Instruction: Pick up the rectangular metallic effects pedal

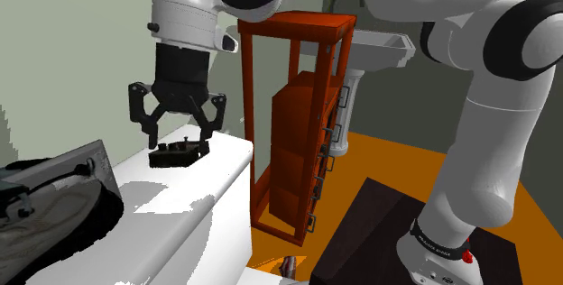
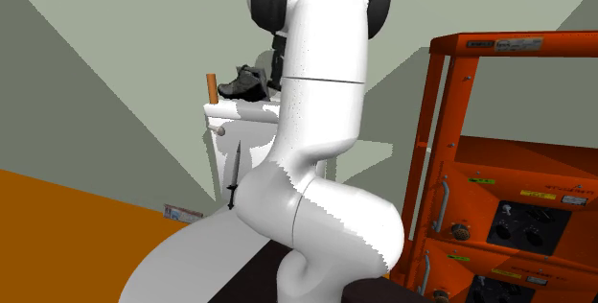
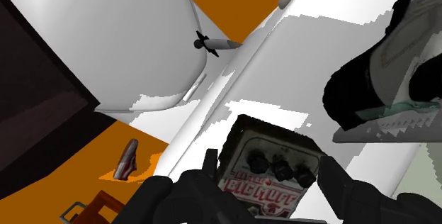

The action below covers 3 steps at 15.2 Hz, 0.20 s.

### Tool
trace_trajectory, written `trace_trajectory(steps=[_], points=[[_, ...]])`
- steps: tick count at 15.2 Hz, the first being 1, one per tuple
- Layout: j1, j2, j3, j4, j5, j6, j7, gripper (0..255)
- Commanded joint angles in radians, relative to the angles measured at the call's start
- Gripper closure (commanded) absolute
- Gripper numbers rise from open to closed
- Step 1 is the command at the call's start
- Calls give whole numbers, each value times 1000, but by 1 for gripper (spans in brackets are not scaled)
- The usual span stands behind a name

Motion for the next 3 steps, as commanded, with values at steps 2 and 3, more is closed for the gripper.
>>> trace_trajectory(steps=[2, 3], points=[[3, 9, 1, 36, -7, -28, 8, 255], [4, 9, 1, 36, -7, -28, 8, 255]])
